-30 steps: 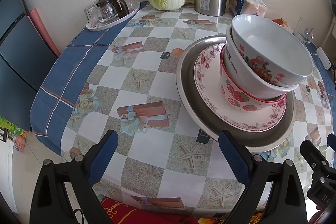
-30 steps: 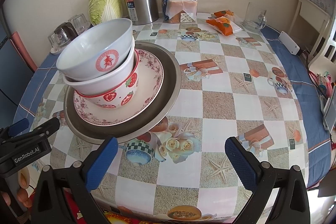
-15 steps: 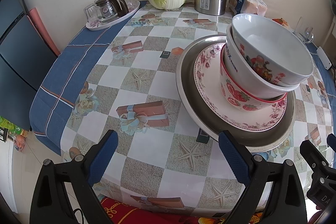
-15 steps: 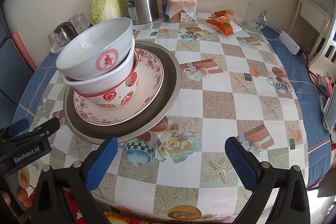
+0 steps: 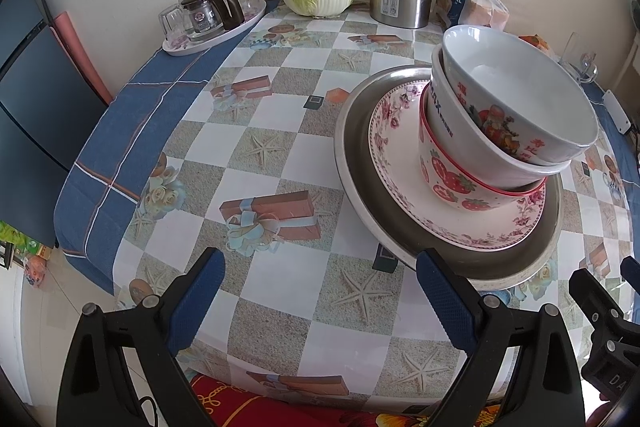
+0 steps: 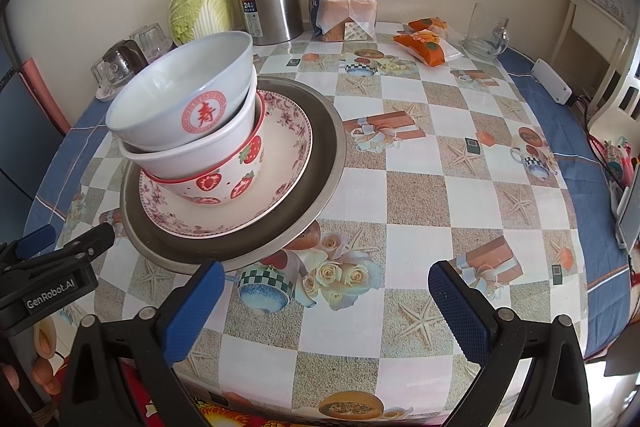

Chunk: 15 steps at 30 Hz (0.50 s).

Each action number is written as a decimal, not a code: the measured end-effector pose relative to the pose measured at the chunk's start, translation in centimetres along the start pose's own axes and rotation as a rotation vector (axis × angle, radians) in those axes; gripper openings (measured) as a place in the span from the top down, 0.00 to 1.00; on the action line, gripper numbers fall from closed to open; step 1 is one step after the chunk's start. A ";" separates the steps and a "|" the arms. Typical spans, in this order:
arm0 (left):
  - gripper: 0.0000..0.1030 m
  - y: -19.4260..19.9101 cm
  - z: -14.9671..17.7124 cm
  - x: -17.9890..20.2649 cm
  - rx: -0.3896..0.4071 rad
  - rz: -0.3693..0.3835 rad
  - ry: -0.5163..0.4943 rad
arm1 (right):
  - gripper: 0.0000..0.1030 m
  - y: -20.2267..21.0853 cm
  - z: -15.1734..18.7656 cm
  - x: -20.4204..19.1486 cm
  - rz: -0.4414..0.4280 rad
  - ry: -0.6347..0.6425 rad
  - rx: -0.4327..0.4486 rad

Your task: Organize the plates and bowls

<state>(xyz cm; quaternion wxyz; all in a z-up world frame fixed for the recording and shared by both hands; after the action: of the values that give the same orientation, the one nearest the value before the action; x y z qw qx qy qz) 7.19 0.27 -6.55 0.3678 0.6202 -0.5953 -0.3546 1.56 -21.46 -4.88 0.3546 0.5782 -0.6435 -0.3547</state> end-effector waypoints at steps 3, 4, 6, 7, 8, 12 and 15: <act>0.06 0.0 -0.2 -0.1 0.001 -0.003 0.000 | 0.00 0.0 0.1 0.0 0.000 0.000 0.001; 0.06 0.0 -0.2 -0.1 0.000 -0.002 0.000 | 0.00 0.0 0.0 0.0 0.000 0.000 0.000; 0.06 0.1 -0.2 0.0 0.000 -0.001 -0.002 | 0.00 0.0 0.1 0.0 0.000 0.001 -0.001; 0.06 0.1 -0.1 0.0 0.000 -0.001 -0.003 | 0.00 0.0 0.0 0.0 0.000 0.000 0.000; 0.06 0.1 -0.1 0.0 0.000 0.000 -0.004 | 0.00 0.0 0.1 0.0 0.000 0.001 0.000; 0.06 0.2 -0.2 0.0 -0.002 0.002 -0.004 | 0.00 0.0 0.0 0.0 0.000 0.001 -0.001; 0.06 0.2 -0.2 0.0 -0.003 0.002 -0.003 | 0.00 0.0 0.0 0.0 0.000 0.000 -0.001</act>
<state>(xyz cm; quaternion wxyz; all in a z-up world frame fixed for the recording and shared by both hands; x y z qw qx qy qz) 7.26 0.26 -6.34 0.3681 0.6185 -0.5961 -0.3559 1.59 -21.41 -4.88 0.3551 0.5780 -0.6433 -0.3549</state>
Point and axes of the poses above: each gripper's, at about its wrist camera, not at the fingertips, and y roughly against the way its jaws point, x to its right, z to its underside, the point moved 7 cm from there along -y, roughly the way its jaws point, and after that the axes turned 11 degrees about y, right-handed, at the moved point
